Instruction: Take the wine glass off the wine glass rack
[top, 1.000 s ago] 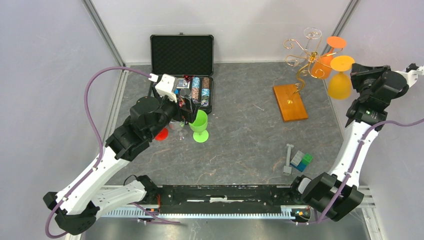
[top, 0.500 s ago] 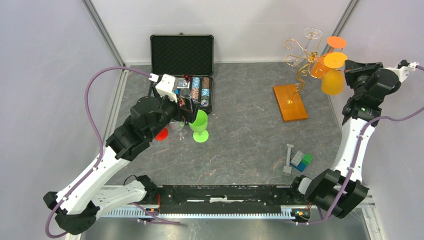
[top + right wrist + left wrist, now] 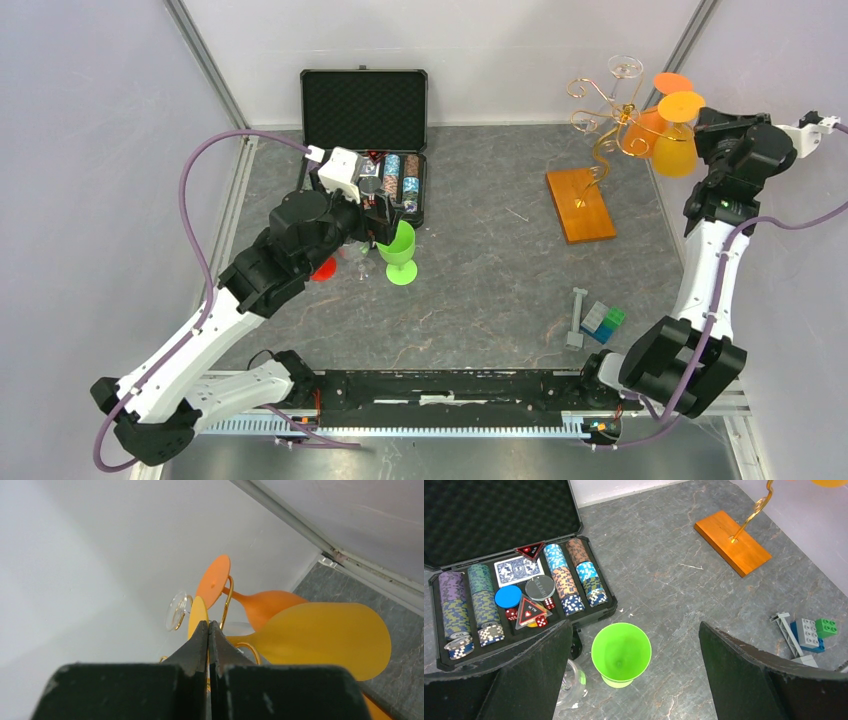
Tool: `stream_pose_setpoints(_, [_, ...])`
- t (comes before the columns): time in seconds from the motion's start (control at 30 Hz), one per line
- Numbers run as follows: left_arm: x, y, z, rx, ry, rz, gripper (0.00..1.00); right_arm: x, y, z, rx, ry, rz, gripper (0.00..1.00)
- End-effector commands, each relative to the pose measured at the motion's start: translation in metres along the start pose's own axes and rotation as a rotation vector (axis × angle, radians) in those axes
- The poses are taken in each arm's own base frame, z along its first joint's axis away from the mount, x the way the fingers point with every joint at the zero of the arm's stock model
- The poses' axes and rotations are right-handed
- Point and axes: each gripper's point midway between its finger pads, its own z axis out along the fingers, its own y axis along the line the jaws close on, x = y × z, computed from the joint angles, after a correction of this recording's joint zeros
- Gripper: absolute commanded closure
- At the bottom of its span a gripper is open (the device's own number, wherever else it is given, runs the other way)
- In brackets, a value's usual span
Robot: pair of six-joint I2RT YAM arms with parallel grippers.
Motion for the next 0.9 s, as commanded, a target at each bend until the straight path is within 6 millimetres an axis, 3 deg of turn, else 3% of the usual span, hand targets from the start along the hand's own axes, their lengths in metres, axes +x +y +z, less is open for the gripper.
stream_pose_setpoints(0.0, [-0.004, 0.003, 0.002, -0.014, -0.020, 0.029, 0.00, -0.038, 0.031, -0.005, -0.053, -0.145, -0.016, 1.00])
stream_pose_setpoints(0.27, [-0.006, 0.002, 0.000, -0.012, -0.022, 0.027, 0.00, -0.058, 0.011, -0.027, 0.055, -0.274, -0.041, 1.00])
stream_pose_setpoints(0.47, [-0.009, 0.001, -0.003, 0.001, -0.033, 0.022, 0.00, -0.057, 0.001, -0.046, 0.081, -0.298, -0.042, 1.00])
stream_pose_setpoints(0.7, [-0.011, -0.002, -0.006, 0.017, -0.042, 0.012, 0.00, -0.063, 0.003, -0.081, 0.097, -0.334, -0.094, 1.00])
stream_pose_setpoints(0.87, [-0.017, -0.003, -0.011, 0.031, -0.081, 0.002, 0.00, -0.050, -0.004, -0.108, 0.151, -0.259, -0.167, 1.00])
